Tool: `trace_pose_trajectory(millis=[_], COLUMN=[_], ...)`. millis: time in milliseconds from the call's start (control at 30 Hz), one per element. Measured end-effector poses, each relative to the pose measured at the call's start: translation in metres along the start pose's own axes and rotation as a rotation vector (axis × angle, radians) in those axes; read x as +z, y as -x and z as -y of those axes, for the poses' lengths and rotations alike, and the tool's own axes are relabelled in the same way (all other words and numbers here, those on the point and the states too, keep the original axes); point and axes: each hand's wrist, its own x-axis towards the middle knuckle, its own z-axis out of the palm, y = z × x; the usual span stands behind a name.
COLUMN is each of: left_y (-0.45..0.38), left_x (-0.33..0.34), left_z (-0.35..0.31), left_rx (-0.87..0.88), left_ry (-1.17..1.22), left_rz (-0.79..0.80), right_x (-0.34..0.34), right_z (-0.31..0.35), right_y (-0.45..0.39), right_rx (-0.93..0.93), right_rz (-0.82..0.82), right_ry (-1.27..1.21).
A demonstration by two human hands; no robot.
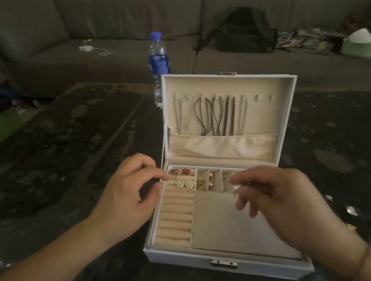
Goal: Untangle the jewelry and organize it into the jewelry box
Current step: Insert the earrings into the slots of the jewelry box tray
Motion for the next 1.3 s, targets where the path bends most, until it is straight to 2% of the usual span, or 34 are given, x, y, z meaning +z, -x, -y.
trace_pose_trajectory(millis=[67,167,300,467,567,700,833,1100,1300], left_y=[0.001,0.003,0.007,0.007,0.008,0.009,0.009,0.009,0.007], left_x=[0.002,0.008,0.011,0.011,0.009,0.007,0.005,-0.001,0.004], left_z=[0.003,0.006,0.011,0.009,0.008,0.008,0.008,0.008,0.005], left_rx=[-0.048,-0.084,-0.109,-0.119,-0.144,-0.136,-0.141,-0.158,-0.149], left_ry=[0.026,0.096,0.167,0.176,0.181,0.172,0.180,0.178,0.173], left_rz=[0.027,0.041,0.072,0.099,0.101,0.116,0.131,0.135,0.141], right_x=[0.028,0.068,0.096,0.109,0.110,0.108,0.107,0.117,0.110], right_z=[0.015,0.024,0.018,0.011,0.012,0.008,0.006,0.010,0.013], right_y=[-0.014,-0.033,-0.045,-0.040,-0.042,-0.040,-0.034,-0.036,-0.035], right_rx=[-0.018,0.005,-0.047,-0.267,-0.330,-0.365,-0.404,-0.410,-0.391], right_rz=[0.068,0.084,-0.016,-0.164,-0.260,-0.293,-0.313,-0.191,-0.231], right_ry=[0.011,0.061,0.286,0.590,0.611,0.695,0.635,0.724,0.848])
